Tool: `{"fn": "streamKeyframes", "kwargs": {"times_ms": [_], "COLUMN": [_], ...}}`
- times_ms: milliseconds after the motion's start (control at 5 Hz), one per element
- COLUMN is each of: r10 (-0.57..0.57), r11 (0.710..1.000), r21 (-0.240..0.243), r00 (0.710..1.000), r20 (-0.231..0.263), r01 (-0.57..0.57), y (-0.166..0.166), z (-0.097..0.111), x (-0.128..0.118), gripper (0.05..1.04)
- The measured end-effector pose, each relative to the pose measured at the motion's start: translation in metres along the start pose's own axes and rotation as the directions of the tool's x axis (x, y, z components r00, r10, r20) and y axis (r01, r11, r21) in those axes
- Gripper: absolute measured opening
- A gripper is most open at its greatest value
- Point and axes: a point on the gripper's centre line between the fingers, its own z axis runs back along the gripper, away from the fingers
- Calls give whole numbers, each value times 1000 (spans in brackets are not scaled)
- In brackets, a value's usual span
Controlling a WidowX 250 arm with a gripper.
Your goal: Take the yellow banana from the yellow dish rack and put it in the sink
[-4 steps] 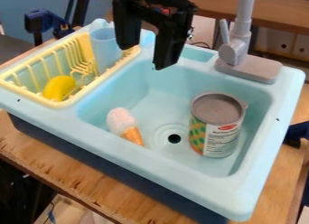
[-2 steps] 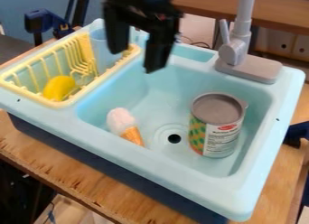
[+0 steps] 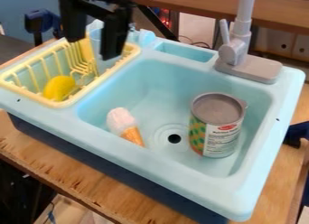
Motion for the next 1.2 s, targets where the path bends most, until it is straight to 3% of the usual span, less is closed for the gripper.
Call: {"fn": "streamKeyframes", "kwargs": {"times_ms": [400,600,800,1200], "r10": [79,141,185,242], "r11": [996,989,982,970], "r21": [29,24,18,13], "r00": [995,988,981,970], "r20": [58,62,52,-32], "r01": [-80,-143,-186,-242], "y": [40,54,55,52], "z": [-15,-27,-40,-63], "x": [0,5,11,13], "gripper": [1003,1003,1003,1003]}}
